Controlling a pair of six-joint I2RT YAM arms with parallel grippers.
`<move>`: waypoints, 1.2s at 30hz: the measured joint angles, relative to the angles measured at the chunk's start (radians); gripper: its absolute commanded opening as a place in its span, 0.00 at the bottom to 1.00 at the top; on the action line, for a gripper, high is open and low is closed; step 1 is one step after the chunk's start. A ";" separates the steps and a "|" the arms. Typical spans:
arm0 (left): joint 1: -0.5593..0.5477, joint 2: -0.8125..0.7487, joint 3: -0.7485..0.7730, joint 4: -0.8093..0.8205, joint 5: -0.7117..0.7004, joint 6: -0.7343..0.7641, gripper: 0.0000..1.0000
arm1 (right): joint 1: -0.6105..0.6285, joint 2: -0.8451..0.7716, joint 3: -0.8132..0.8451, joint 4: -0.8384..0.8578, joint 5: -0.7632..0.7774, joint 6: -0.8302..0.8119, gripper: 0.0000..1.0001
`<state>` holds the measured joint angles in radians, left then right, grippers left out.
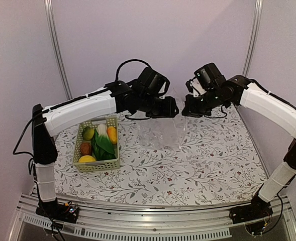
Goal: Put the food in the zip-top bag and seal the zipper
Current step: Pass from the right arm to the left, then pass from the left arm to the right
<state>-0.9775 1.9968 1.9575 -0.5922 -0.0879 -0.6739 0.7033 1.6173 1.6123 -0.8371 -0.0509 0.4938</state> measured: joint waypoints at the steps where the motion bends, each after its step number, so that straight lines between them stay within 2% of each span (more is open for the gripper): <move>1: -0.002 0.012 0.022 -0.025 -0.012 0.001 0.31 | 0.003 0.000 0.006 0.000 -0.003 0.003 0.00; 4: -0.002 0.029 0.048 -0.063 -0.029 -0.010 0.08 | 0.011 0.000 0.018 0.002 -0.006 0.004 0.00; 6: -0.003 0.033 0.055 -0.077 -0.032 -0.012 0.01 | 0.015 0.000 0.018 0.000 -0.003 0.006 0.05; 10: -0.005 0.033 0.056 -0.083 -0.032 -0.019 0.00 | 0.017 0.001 0.017 0.006 0.024 0.014 0.22; 14: -0.010 0.032 0.055 -0.081 -0.026 -0.016 0.00 | 0.017 0.001 0.005 0.035 0.060 0.034 0.24; 16: -0.013 0.030 0.050 -0.074 -0.024 -0.014 0.00 | 0.017 0.001 -0.009 0.047 0.074 0.042 0.19; 19: -0.017 0.019 0.032 -0.070 -0.025 -0.014 0.00 | 0.017 0.001 -0.033 0.064 0.097 0.054 0.01; 23: -0.018 -0.001 0.013 -0.060 -0.024 -0.014 0.00 | 0.017 0.001 -0.068 0.076 0.151 0.080 0.00; 31: -0.020 -0.080 -0.092 0.066 0.084 0.033 0.20 | 0.016 0.000 -0.080 0.074 0.258 0.095 0.00; 36: -0.024 -0.097 -0.099 0.137 0.174 0.081 0.52 | 0.002 -0.001 -0.080 0.064 0.276 0.097 0.00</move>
<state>-1.0019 1.8996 1.8584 -0.4557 0.0860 -0.5930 0.7048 1.6161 1.5318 -0.7734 0.2249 0.5903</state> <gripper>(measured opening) 0.372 0.004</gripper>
